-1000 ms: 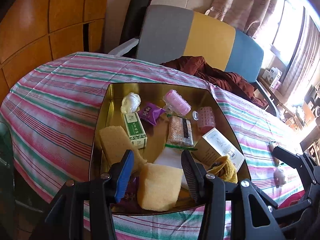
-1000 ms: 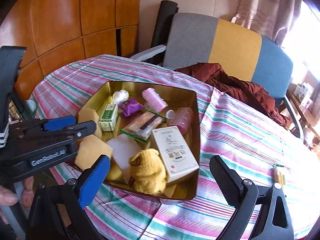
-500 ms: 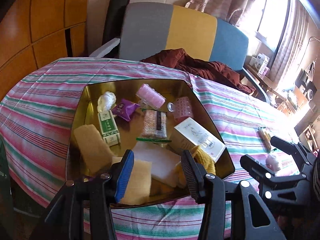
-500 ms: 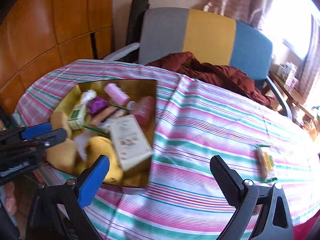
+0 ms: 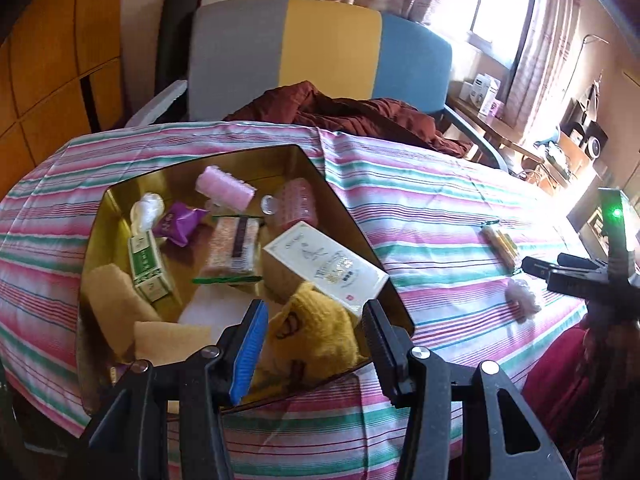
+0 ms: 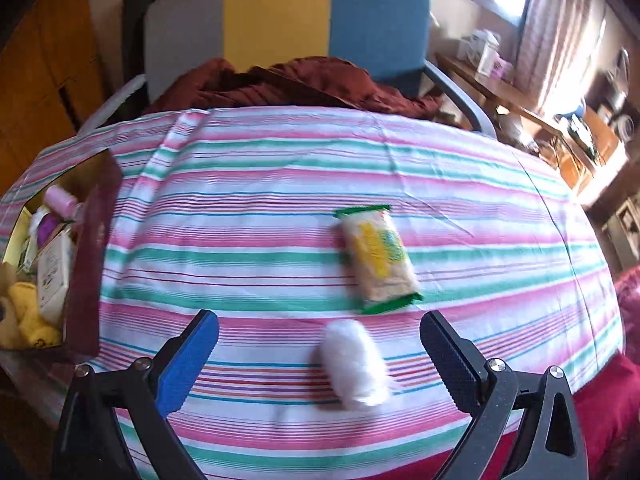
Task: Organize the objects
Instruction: 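Withdraw both tools from the tray toward the remaining items, then grasp the white plastic-wrapped ball with the right tool, then grasp the green-wrapped WEIDAN cracker pack with the left tool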
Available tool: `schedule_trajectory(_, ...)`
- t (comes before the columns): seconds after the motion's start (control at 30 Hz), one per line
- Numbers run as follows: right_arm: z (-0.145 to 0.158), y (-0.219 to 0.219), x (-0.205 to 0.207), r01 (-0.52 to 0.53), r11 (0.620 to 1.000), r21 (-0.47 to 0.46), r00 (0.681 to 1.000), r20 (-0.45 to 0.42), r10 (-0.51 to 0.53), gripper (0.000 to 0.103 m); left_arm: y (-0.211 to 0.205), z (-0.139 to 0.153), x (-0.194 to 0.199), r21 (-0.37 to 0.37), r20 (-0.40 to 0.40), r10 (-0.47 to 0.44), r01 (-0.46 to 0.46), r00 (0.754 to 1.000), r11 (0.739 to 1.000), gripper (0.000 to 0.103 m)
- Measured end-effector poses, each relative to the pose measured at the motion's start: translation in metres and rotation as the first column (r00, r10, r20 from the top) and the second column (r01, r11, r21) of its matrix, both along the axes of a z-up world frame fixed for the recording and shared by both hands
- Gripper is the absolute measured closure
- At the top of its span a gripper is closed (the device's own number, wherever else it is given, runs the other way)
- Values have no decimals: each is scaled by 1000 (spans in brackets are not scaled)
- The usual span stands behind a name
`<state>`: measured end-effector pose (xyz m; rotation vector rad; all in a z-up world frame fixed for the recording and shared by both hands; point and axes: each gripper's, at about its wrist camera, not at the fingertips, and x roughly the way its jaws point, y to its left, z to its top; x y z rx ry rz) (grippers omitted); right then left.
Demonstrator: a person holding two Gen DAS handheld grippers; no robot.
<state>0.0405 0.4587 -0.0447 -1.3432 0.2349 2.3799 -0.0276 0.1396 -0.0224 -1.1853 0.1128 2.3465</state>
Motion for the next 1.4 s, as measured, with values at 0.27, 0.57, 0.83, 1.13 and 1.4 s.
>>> schedule_trajectory(0.27,-47,54,13,71,957,-283,990,140,-32,2,42,5,5,1,-3,-97,97,995,995,53)
schedule_trajectory(0.57,-63,38,4,29,976,-214,982,188,12,66,88,0,14,-23,21,-194,195,981,981,53)
schedule_trajectory(0.83,-20,77,43,175,946,-274,972,-103,-209,67,143,-12,17,-48,69,-294,297,953,954,53)
schedule_trajectory(1.13,4,103,63,320,910,-262,895,-232,-382,66,218,-33,16,-63,136,-365,376,921,924,53)
schedule_trajectory(1.4,7,112,71,345,889,-300,861,-276,-427,66,285,-49,9,-36,206,-412,427,888,903,46)
